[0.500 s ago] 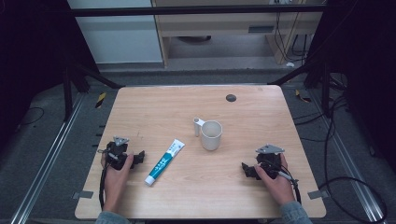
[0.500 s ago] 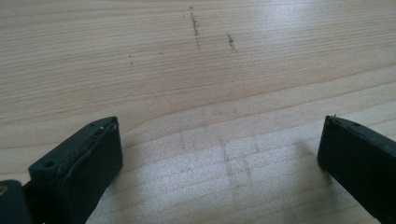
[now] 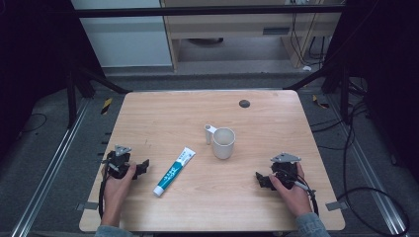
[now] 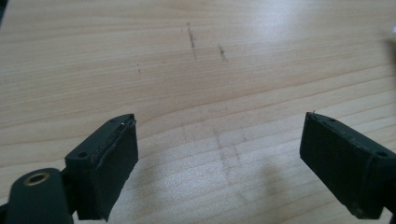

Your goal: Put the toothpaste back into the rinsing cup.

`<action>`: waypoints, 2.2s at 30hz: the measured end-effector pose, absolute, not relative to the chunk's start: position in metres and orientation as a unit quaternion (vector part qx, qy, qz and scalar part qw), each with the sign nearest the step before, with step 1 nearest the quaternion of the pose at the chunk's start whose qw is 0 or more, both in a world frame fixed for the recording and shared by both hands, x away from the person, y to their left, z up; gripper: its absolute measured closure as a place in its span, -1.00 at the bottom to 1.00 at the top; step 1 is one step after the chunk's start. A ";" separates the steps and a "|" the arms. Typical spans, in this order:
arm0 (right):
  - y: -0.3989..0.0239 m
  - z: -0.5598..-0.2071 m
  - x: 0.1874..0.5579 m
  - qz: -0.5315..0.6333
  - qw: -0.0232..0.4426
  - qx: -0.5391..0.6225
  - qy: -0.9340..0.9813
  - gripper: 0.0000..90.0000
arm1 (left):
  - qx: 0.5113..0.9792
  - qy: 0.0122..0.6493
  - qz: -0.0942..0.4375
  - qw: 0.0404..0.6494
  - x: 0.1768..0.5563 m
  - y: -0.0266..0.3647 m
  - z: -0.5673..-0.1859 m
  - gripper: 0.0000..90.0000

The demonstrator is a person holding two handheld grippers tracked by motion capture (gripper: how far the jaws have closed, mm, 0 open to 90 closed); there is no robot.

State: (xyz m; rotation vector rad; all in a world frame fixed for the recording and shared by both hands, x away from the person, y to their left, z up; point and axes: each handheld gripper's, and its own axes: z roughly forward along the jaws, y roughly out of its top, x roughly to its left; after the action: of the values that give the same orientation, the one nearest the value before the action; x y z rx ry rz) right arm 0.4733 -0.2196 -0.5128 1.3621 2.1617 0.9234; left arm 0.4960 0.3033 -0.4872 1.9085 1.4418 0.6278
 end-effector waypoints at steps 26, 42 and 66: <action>-0.220 -0.513 0.473 0.332 0.211 0.489 0.778 -0.99 | 0.808 0.471 0.198 0.292 0.480 0.250 -0.428 -0.81; -0.220 -0.513 0.473 0.332 0.211 0.490 0.778 -0.99 | 0.863 0.430 0.156 0.214 0.524 0.186 -0.427 -0.74; -0.220 -0.513 0.473 0.332 0.211 0.491 0.778 -0.99 | 0.877 0.435 0.116 0.169 0.536 0.153 -0.454 -0.22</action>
State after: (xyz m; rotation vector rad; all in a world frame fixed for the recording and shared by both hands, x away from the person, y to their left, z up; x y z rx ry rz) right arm 0.4733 -0.2196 -0.5127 1.3635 2.1615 0.9229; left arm 0.5363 0.1527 -0.4536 2.4938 1.2365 0.3297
